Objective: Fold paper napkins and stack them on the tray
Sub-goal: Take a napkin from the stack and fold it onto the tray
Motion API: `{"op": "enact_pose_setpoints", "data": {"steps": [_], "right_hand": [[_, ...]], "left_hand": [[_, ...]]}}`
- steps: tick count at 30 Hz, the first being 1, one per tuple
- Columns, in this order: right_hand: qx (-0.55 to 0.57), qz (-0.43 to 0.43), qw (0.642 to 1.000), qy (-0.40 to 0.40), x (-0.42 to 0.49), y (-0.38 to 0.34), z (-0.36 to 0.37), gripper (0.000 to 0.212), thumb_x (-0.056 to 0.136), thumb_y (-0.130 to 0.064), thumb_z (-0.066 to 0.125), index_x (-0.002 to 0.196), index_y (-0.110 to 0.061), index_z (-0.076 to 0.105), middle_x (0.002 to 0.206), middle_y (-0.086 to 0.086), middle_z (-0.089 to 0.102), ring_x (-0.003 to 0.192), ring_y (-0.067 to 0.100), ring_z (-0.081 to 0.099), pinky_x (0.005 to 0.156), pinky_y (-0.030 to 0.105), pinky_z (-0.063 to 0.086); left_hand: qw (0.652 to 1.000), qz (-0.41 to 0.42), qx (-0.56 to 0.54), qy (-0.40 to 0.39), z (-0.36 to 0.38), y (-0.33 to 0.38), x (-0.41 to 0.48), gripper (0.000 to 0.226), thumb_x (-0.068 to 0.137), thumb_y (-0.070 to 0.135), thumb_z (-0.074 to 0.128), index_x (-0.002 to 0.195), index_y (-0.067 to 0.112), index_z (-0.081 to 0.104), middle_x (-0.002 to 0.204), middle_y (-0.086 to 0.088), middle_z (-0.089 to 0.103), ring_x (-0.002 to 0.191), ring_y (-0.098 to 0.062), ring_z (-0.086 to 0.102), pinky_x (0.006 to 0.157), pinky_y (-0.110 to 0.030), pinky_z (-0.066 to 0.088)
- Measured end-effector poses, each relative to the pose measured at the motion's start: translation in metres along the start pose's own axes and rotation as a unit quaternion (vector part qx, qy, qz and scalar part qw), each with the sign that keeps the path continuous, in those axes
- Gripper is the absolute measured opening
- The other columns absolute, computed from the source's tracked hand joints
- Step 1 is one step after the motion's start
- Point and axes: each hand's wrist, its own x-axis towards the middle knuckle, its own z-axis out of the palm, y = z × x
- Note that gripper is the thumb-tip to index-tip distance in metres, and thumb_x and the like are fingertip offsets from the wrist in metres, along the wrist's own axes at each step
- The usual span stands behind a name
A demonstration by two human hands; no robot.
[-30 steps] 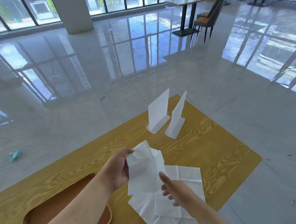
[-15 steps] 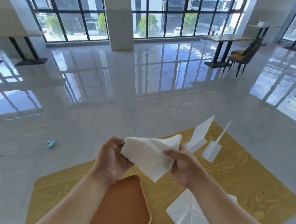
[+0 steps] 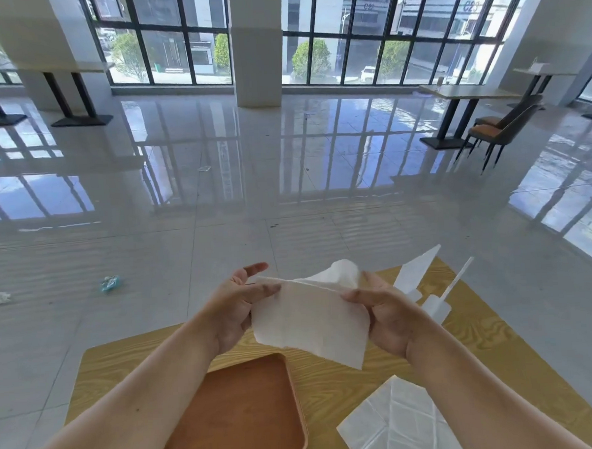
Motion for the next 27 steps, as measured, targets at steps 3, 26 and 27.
{"op": "enact_pose_setpoints", "data": {"steps": [3, 26, 27], "right_hand": [[-0.008, 0.028, 0.999, 0.035, 0.003, 0.007, 0.0, 0.093, 0.085, 0.009, 0.07, 0.162, -0.016, 0.023, 0.135, 0.027, 0.065, 0.107, 0.04, 0.068, 0.08, 0.049, 0.06], [-0.709, -0.157, 0.686, 0.042, 0.03, 0.019, 0.043, 0.053, 0.087, -0.048, 0.074, 0.134, -0.027, 0.062, 0.142, 0.002, 0.056, 0.139, 0.028, 0.042, 0.117, 0.045, 0.035], [-0.697, -0.151, 0.7, 0.04, 0.033, 0.019, 0.046, 0.038, 0.089, -0.042, 0.073, 0.122, -0.023, 0.069, 0.127, 0.003, 0.067, 0.121, 0.024, 0.059, 0.104, 0.04, 0.048]], "left_hand": [[0.999, 0.02, 0.026, 0.031, -0.005, 0.001, -0.001, 0.054, 0.081, 0.009, 0.083, 0.13, 0.021, 0.064, 0.12, -0.017, 0.073, 0.092, -0.024, 0.076, 0.071, -0.033, 0.061], [0.79, 0.188, 0.584, 0.024, 0.024, 0.063, -0.004, 0.004, 0.095, 0.028, 0.072, 0.092, 0.027, 0.07, 0.115, 0.001, 0.066, 0.115, -0.021, 0.055, 0.099, -0.035, 0.04], [0.781, 0.19, 0.594, 0.026, 0.024, 0.067, -0.005, 0.004, 0.095, 0.029, 0.072, 0.093, 0.026, 0.07, 0.116, 0.0, 0.067, 0.116, -0.021, 0.056, 0.101, -0.037, 0.042]]}}
